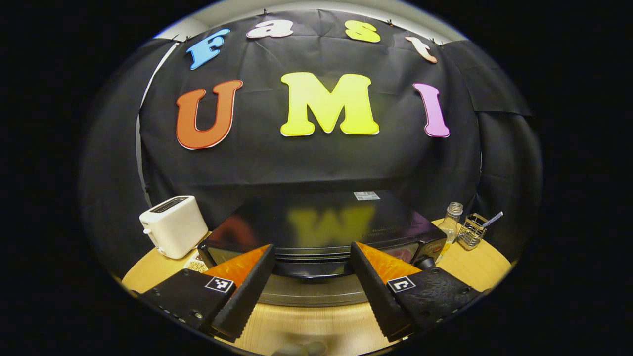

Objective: Open the electric oven with the left hand, put the food in, and close the electric oven.

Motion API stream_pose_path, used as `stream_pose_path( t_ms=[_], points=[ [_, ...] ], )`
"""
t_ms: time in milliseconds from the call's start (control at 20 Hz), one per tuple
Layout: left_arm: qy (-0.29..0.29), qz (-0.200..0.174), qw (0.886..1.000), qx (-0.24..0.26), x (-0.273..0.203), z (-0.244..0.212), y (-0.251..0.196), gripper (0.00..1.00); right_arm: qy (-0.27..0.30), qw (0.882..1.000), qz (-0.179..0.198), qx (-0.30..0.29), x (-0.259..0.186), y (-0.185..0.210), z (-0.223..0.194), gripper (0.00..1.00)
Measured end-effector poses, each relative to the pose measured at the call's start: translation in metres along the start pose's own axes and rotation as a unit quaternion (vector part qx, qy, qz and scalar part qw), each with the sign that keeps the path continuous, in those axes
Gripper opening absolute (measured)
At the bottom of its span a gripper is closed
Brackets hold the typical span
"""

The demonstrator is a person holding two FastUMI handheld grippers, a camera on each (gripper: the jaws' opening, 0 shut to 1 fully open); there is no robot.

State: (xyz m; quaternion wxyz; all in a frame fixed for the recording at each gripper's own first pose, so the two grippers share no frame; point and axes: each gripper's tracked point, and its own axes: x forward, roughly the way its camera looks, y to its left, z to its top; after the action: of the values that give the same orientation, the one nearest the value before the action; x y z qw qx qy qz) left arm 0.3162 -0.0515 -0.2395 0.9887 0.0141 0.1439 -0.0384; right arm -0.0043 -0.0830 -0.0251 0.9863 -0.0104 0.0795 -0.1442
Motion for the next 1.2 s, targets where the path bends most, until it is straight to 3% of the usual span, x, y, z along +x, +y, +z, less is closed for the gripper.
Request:
stream_pose_path(
  t_ms=[600,1200],
  points=[
    [0.022,-0.021,1.000,-0.004,-0.058,-0.037,-0.003,0.97,0.016,1.000,0.026,0.009,-0.003,0.022,-0.020,1.00],
    [0.088,-0.018,0.996,-0.002,-0.107,-0.117,-0.003,0.97,0.048,0.998,0.034,0.008,-0.030,0.024,-0.049,0.99]
  ],
)
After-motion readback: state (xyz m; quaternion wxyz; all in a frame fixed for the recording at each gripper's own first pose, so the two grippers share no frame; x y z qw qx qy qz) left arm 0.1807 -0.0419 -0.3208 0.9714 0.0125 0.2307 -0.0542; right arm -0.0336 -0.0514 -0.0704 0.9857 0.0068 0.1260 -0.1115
